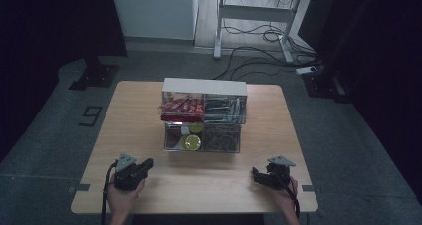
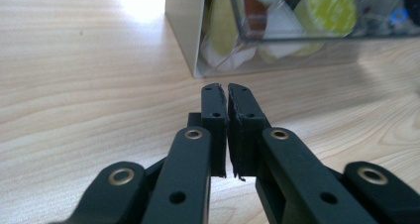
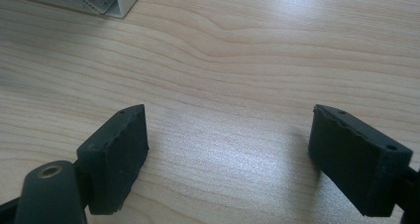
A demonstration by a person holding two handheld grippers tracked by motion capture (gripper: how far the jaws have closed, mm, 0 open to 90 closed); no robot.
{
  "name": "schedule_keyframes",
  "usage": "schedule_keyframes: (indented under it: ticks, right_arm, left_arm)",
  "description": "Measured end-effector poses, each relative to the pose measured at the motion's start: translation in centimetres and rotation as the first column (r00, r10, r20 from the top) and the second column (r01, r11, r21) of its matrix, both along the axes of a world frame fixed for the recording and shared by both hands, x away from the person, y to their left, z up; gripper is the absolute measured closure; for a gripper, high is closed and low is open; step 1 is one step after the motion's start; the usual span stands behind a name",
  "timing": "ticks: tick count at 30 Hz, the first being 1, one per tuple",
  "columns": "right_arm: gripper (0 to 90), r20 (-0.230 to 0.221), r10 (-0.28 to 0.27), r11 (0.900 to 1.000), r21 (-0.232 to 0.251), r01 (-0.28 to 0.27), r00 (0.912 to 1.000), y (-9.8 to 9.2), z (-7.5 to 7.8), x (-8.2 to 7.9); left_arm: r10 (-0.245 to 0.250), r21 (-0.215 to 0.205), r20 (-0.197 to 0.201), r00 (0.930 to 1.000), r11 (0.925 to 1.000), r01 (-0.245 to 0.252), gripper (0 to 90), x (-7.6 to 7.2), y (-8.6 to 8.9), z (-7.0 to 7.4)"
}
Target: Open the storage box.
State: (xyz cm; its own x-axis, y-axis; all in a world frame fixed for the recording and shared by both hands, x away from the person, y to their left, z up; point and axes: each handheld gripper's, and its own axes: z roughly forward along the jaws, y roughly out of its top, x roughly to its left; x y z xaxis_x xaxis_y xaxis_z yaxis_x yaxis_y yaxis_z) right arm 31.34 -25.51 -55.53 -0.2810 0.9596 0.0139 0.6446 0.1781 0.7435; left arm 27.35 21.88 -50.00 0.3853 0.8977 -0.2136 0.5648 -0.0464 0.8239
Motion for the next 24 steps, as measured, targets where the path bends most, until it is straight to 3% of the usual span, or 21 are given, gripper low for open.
schedule_keyframes:
  ticks: [7, 24]
  right_arm:
    - [16.6, 0.002, -0.015, 1.000, 0.001, 0.015, 0.9999, 0.0, 0.0, 0.0]
    - [16.8, 0.002, -0.028, 1.000, 0.001, 0.028, 0.9996, -0.1, 0.0, 0.1]
  left_arm:
    - [-0.006, -0.028, 0.022, 0.9997, 0.9996, 0.007, 89.0, 0.0, -0.2, 1.3]
    - [-0.117, -0.046, 0.050, 0.9919, 0.9918, 0.119, 89.9, 1.3, -2.6, 6.2]
